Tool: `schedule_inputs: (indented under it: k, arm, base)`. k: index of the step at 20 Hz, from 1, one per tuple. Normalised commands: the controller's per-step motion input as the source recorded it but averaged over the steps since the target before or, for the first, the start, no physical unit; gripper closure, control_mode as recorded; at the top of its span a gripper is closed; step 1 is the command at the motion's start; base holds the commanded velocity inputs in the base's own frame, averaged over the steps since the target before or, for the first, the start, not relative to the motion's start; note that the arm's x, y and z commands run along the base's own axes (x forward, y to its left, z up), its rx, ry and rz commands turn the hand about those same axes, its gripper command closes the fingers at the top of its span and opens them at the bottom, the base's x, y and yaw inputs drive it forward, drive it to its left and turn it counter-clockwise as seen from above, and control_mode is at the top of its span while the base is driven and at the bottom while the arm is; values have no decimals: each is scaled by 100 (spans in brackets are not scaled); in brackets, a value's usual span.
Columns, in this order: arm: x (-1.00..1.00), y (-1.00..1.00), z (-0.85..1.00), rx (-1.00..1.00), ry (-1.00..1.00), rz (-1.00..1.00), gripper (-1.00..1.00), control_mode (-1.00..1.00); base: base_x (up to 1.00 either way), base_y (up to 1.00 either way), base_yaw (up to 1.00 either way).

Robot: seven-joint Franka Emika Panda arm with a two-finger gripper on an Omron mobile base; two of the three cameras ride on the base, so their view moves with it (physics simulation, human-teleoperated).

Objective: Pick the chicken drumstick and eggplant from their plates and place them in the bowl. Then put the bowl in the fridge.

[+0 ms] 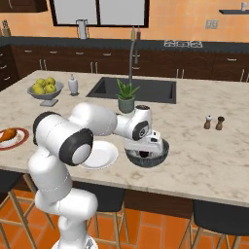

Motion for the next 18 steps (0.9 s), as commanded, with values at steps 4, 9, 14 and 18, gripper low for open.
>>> schedule_inputs:
  k: [4, 9, 14, 18]
  arm:
    - [-23, 0, 4, 0, 0, 0, -100, -100]
    - [-52, 0, 73, 0, -8, 0, -100, -100]
    - [-99, 55, 96, 0, -24, 1, -100, -100]
    - [-96, 100, 58, -3, -22, 0, -100, -100]
  base:
    - [0, 0, 0]
    - [0, 0, 0]
    - [0, 0, 0]
    - [0, 0, 0]
